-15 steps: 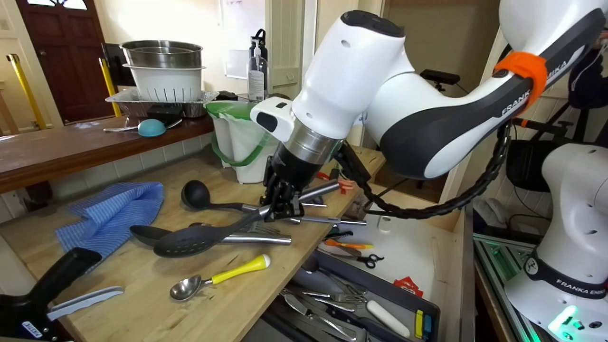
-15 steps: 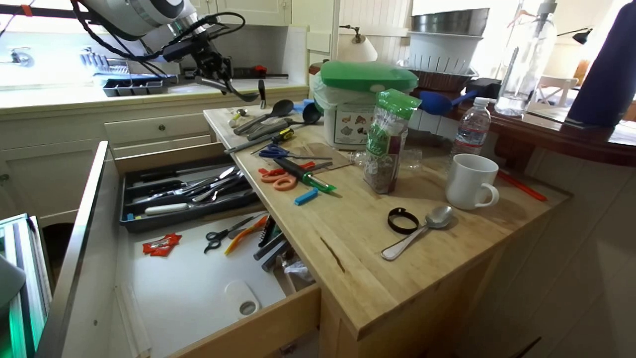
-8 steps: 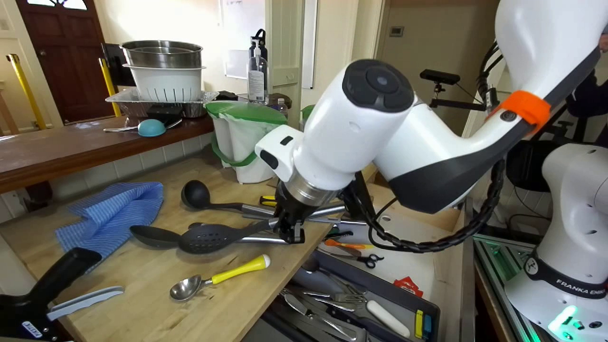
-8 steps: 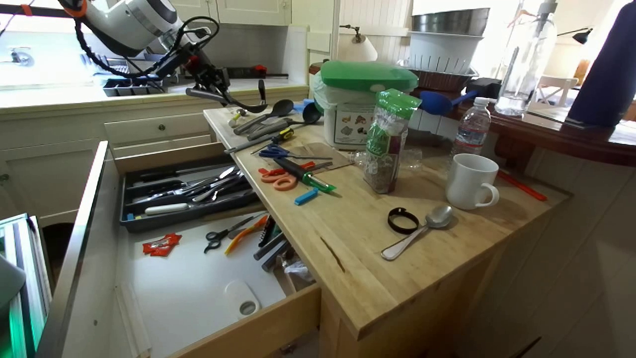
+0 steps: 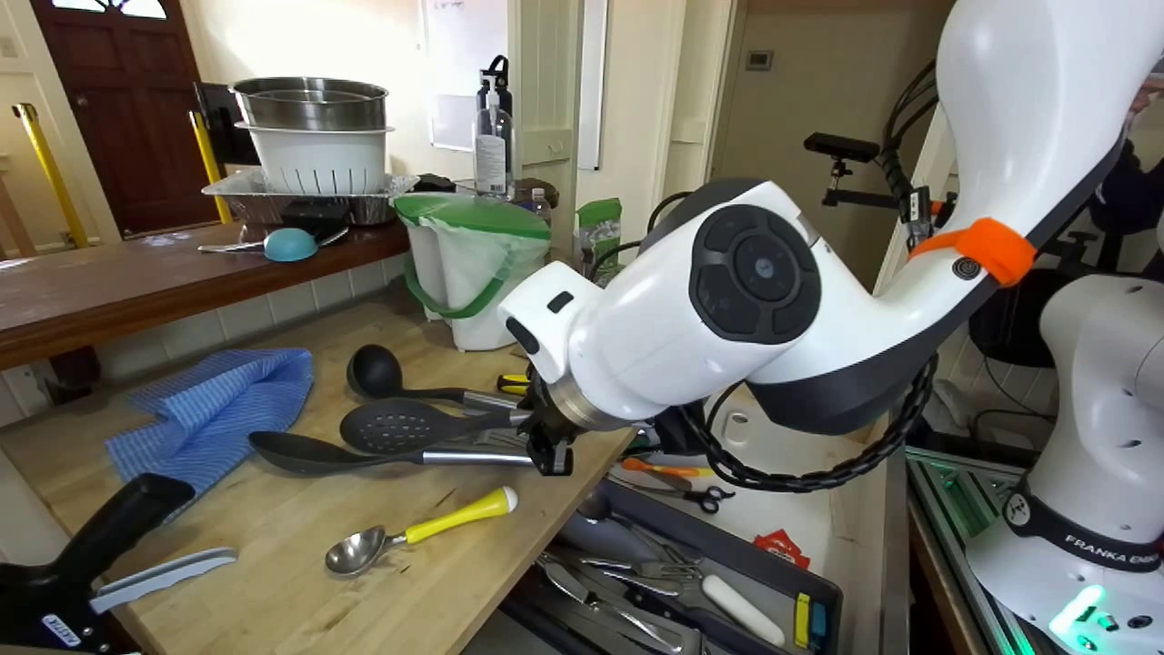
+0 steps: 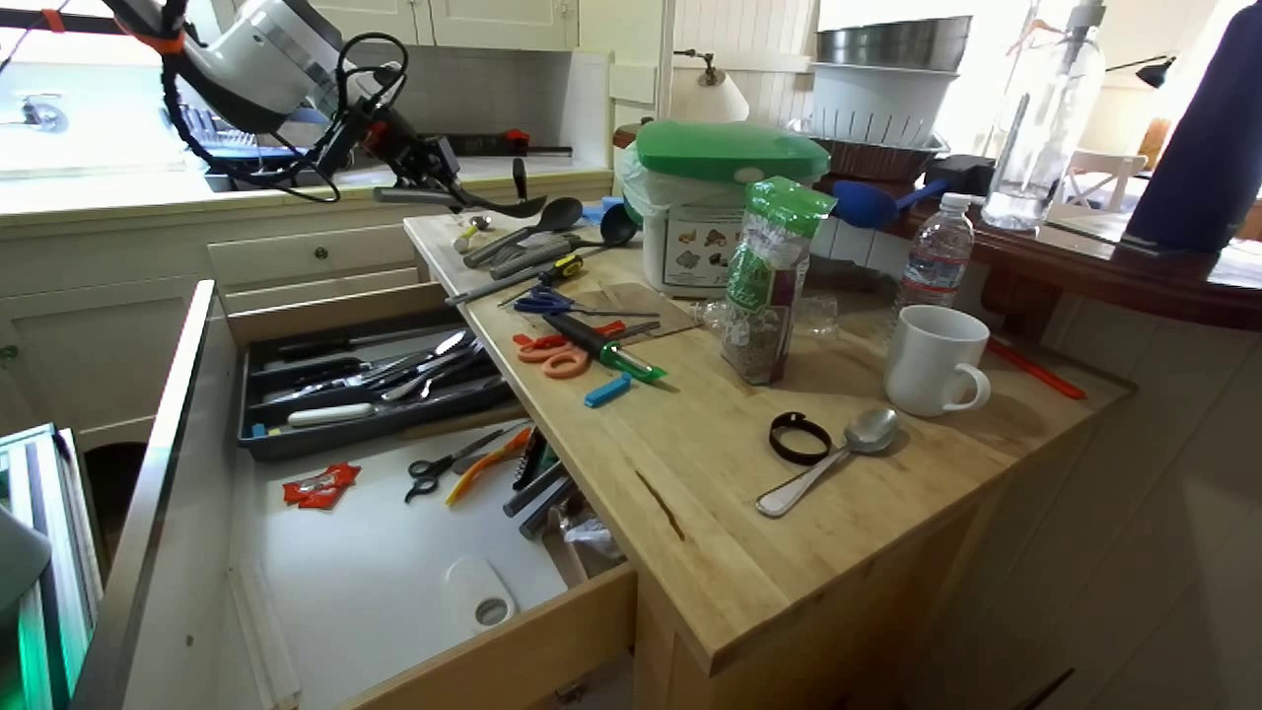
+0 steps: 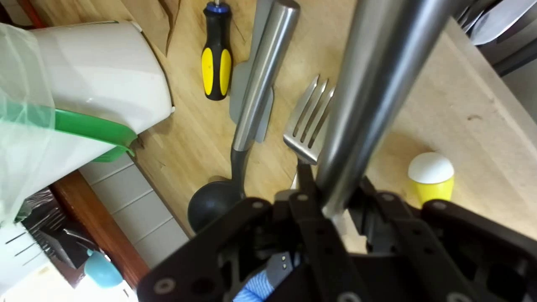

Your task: Remove one serving spoon from the drawer

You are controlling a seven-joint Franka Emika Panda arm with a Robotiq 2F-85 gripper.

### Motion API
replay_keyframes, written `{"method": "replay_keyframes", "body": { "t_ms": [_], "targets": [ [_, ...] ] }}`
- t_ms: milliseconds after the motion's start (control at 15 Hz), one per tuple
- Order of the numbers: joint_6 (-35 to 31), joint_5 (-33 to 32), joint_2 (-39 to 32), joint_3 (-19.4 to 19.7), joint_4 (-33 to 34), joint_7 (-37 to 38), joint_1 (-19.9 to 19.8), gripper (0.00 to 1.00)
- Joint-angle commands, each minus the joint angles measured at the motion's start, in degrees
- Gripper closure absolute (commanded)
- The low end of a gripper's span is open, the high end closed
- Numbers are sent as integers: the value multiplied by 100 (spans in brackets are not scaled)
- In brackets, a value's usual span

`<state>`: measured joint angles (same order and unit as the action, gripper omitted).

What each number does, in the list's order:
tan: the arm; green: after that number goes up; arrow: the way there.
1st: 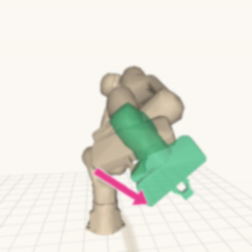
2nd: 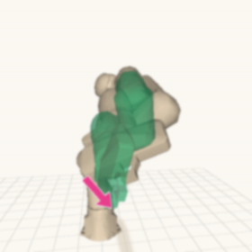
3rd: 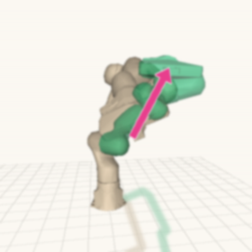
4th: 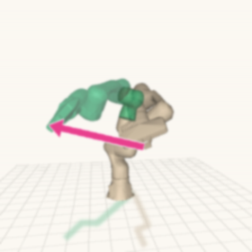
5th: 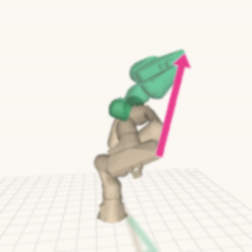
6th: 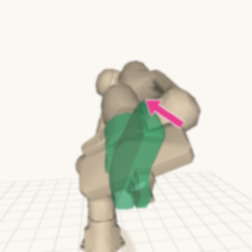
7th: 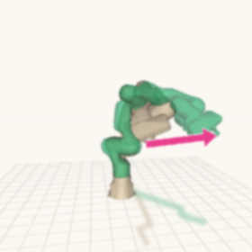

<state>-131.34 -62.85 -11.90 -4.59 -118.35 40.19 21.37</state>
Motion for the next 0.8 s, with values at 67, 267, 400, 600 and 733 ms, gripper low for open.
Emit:
{"method": "replay_keyframes", "body": {
  "t_ms": [67, 267, 400, 600, 733],
  "targets": [
    [37, -6, -31, -293, 10, 120, -299, 76],
    [25, -218, -86, -257, 93, 321, -345, 94],
    [75, -714, -39, -206, 219, 537, -354, 94],
    [101, -1304, -108, -199, 457, 708, -477, 94],
    [-219, -1424, -263, -172, 570, 832, -685, 94]
  ]
}}
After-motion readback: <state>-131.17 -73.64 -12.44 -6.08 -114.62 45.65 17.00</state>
